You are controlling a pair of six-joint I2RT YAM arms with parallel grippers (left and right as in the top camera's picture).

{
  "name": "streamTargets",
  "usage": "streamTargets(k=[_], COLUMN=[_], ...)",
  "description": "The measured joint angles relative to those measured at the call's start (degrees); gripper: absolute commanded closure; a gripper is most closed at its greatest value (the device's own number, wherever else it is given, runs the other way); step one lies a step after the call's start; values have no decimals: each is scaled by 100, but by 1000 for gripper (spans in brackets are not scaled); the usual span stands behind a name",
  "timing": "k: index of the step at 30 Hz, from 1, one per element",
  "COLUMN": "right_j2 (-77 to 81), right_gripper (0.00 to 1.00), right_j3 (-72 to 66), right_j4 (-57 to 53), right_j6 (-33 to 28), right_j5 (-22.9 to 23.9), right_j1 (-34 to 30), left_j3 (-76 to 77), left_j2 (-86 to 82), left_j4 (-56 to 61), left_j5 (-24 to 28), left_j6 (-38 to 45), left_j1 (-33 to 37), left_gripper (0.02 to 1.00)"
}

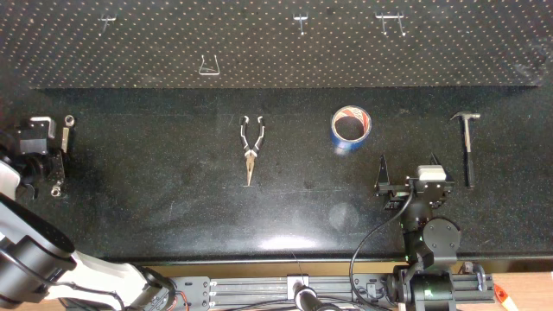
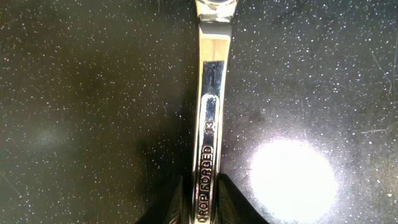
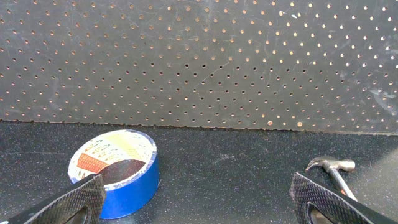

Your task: Place Tools Onto Pegboard

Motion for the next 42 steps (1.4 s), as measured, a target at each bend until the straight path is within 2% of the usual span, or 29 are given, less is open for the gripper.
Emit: streamTargets(k=[5, 30, 35, 42], right_j2=[2, 0, 2, 2], right_gripper=[38, 38, 38, 38], right_j3=[0, 0, 0, 0], right_j4=[-2, -2, 0, -2], right_j6=[0, 0, 0, 0], right_j5=[0, 0, 0, 0], right_j1=[0, 0, 0, 0], left_j3=[0, 0, 11, 31], left_j2=[0, 0, 0, 0], left_j4=[4, -2, -48, -87], left_j5=[-2, -4, -7, -20], left_j6=[-116, -177, -179, -179], left_j1=[0, 0, 0, 0], left_gripper=[882, 879, 932, 932])
